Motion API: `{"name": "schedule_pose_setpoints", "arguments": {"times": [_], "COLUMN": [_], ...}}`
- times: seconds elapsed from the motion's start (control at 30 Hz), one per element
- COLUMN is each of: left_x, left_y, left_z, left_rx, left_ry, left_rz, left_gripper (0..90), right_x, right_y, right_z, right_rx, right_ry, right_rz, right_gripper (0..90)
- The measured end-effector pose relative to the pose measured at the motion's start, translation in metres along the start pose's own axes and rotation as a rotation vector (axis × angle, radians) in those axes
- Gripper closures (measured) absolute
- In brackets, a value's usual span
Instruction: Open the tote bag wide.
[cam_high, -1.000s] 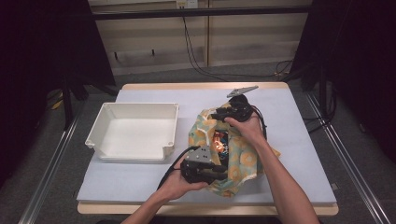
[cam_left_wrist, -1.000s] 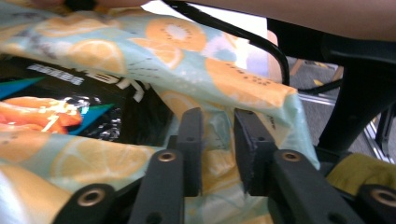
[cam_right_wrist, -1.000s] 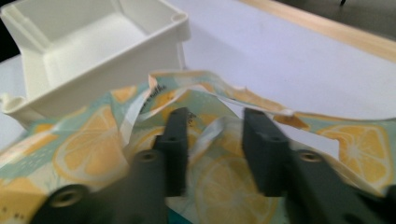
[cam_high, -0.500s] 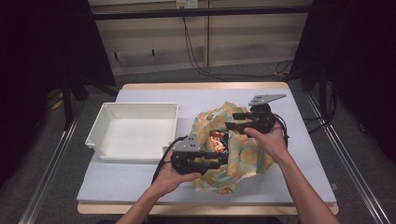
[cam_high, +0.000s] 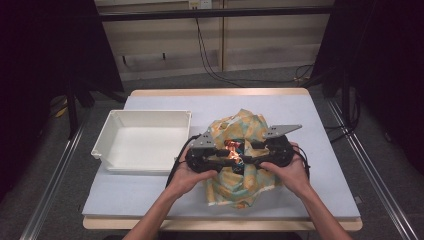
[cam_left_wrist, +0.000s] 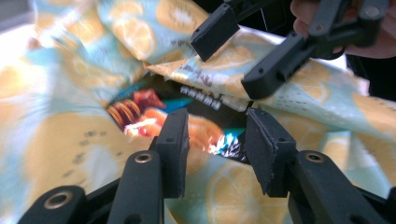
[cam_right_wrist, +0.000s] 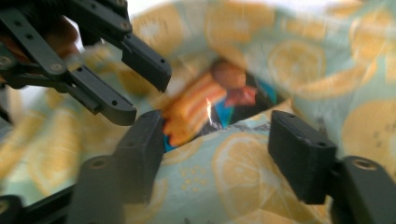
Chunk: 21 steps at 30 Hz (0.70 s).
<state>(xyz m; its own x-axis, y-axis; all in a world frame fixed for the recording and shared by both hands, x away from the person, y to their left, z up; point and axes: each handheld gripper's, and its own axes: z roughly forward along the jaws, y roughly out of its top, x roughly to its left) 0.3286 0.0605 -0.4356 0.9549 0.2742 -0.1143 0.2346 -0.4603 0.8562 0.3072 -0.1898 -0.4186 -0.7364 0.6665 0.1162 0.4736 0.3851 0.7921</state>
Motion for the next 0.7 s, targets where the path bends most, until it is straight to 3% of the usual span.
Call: {"name": "schedule_pose_setpoints", "arguments": {"times": [0.07, 0.1, 0.27, 0.3, 0.33, 0.37, 0.4, 0.47, 0.53, 0.6, 0.7], "left_x": [-0.001, 0.0, 0.001, 0.0, 0.0, 0.0, -0.001, -0.001, -0.002, -0.002, -0.002], "left_y": [-0.004, -0.006, -0.009, -0.01, -0.01, -0.011, -0.012, -0.012, -0.012, -0.012, -0.012], "left_z": [0.004, 0.005, 0.004, 0.004, 0.004, 0.005, 0.005, 0.006, 0.006, 0.007, 0.008], "left_rx": [0.026, 0.025, 0.008, 0.022, 0.022, 0.023, 0.028, 0.027, 0.036, 0.04, 0.038], "left_ry": [0.014, 0.008, 0.014, 0.013, 0.013, 0.013, 0.022, 0.018, 0.037, 0.036, 0.035], "left_rz": [0.004, 0.001, 0.004, 0.013, 0.013, 0.016, 0.019, 0.023, 0.022, 0.025, 0.013], "left_gripper": [54.7, 49.2, 40.2, 37.1, 35.2, 33.7, 33.7, 30.8, 28.2, 25.9, 24.6], "right_x": [0.001, 0.002, 0.005, 0.005, 0.005, 0.003, 0.003, 0.001, -0.002, -0.004, -0.006], "right_y": [-0.004, -0.008, -0.011, -0.012, -0.012, -0.014, -0.014, -0.017, -0.022, -0.027, -0.034], "right_z": [0.006, 0.011, 0.015, 0.012, 0.012, 0.008, 0.008, 0.002, -0.003, -0.01, -0.022], "right_rx": [0.015, 0.021, 0.031, 0.029, 0.029, 0.019, 0.019, 0.01, 0.004, -0.012, -0.029], "right_ry": [-0.012, -0.032, -0.061, -0.083, -0.083, -0.079, -0.079, -0.073, -0.066, -0.064, -0.083], "right_rz": [-0.007, -0.013, -0.029, -0.033, -0.033, -0.024, -0.024, -0.007, 0.006, 0.013, 0.033], "right_gripper": [29.0, 27.9, 31.5, 42.0, 42.0, 52.6, 52.6, 69.4, 79.9, 87.1, 89.6]}}
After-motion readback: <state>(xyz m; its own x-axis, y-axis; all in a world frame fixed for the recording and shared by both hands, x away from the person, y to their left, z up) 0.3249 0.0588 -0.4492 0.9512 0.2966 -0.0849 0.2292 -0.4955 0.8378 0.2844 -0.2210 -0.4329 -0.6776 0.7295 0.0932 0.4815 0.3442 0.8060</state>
